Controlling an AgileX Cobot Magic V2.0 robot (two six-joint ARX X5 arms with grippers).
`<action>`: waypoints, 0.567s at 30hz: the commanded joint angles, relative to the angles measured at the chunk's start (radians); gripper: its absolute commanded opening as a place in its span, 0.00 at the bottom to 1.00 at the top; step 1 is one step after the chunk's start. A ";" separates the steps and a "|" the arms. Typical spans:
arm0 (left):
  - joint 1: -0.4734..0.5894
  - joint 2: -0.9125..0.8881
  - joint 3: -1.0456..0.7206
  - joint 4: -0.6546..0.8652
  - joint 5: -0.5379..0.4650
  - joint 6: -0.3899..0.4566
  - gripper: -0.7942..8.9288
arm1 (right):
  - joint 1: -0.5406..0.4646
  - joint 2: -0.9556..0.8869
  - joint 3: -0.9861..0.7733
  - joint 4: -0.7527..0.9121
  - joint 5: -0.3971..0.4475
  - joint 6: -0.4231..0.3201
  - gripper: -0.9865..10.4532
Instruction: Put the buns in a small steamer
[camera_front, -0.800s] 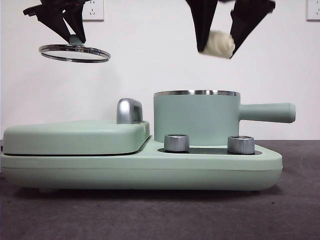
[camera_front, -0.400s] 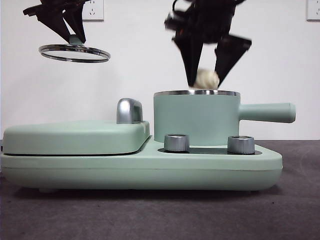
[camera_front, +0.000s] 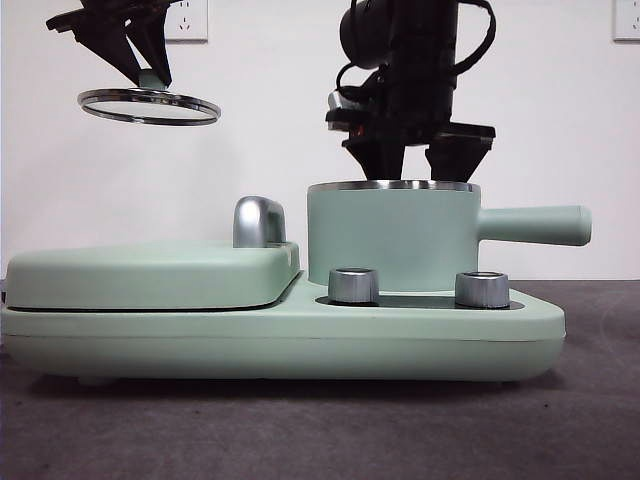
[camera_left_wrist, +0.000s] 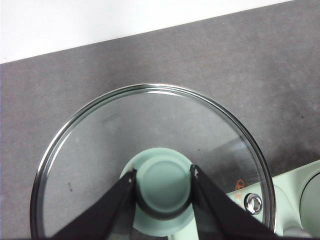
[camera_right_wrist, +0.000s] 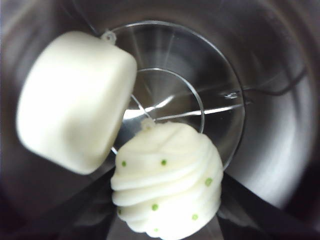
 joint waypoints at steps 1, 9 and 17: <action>-0.003 0.017 0.035 0.018 0.003 -0.008 0.14 | 0.004 0.029 0.025 -0.021 0.002 -0.011 0.33; -0.003 0.017 0.035 0.018 0.003 -0.009 0.14 | -0.002 0.036 0.025 -0.012 0.000 -0.014 0.33; -0.003 0.017 0.035 0.015 0.003 -0.008 0.14 | -0.003 0.037 0.025 -0.017 -0.008 -0.014 0.44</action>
